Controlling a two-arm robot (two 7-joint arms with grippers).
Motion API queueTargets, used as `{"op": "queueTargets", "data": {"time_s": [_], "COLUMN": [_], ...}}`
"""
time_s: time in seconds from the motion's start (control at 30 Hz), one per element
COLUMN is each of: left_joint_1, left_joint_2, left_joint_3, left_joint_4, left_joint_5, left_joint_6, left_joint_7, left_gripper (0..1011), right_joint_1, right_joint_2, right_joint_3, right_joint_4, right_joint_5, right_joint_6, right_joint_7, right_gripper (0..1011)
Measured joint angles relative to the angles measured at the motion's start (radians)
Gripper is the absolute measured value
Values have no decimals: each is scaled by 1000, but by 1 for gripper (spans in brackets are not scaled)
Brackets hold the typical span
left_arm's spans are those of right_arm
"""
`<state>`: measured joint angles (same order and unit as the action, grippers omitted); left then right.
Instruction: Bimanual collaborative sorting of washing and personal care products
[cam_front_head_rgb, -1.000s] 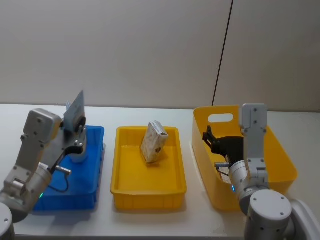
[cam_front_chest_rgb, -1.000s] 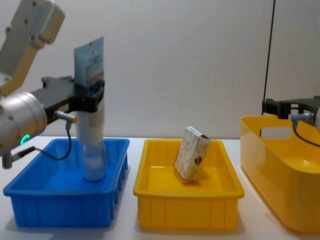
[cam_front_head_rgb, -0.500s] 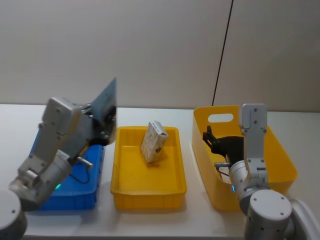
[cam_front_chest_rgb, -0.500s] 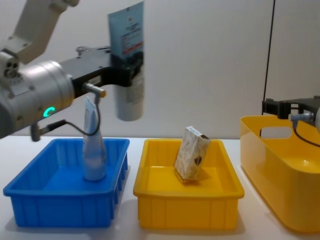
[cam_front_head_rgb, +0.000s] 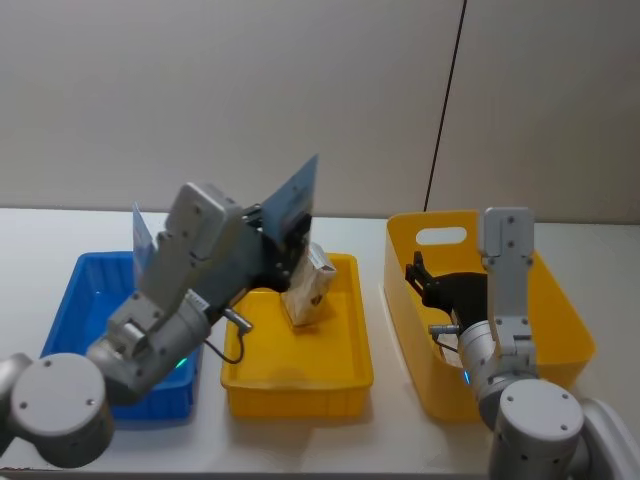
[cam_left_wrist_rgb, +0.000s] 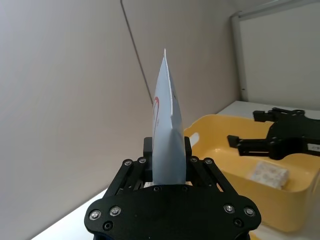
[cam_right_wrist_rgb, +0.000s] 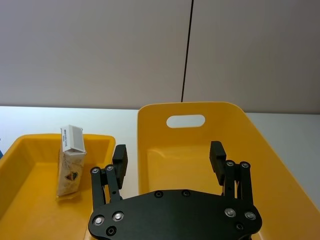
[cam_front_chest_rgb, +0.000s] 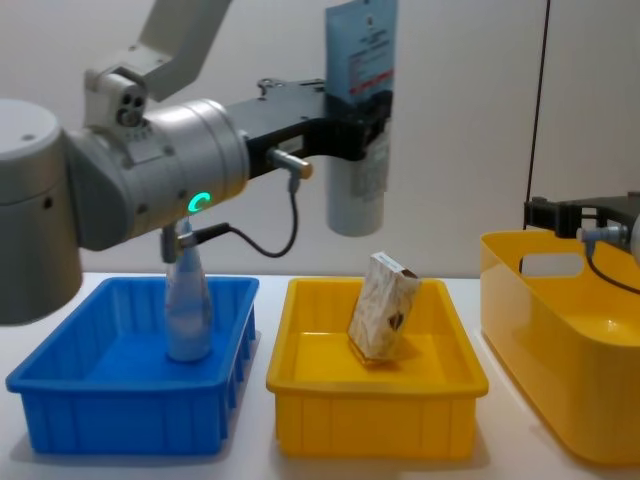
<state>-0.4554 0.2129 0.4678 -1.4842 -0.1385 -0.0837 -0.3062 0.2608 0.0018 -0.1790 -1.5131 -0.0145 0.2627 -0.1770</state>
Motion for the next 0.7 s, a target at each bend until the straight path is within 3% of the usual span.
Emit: {"op": "queueTargets", "data": {"time_s": [0.4, 0.7], "left_joint_1": [-29, -40], "left_joint_2": [-29, -40], "left_joint_3": [26, 35], "left_joint_4": [21, 28], "left_joint_5": [9, 12], "left_joint_6": [13, 18], "left_joint_7": [-27, -36], "left_gripper": [262, 262], "right_joint_1": [0, -12], "right_joint_2": [0, 14], "right_joint_3": [0, -5], "right_joint_4": [-1, -20], "right_joint_5": [0, 8], "right_joint_6": [0, 7], "right_joint_7": [1, 45], "right_gripper": [1004, 1004]}}
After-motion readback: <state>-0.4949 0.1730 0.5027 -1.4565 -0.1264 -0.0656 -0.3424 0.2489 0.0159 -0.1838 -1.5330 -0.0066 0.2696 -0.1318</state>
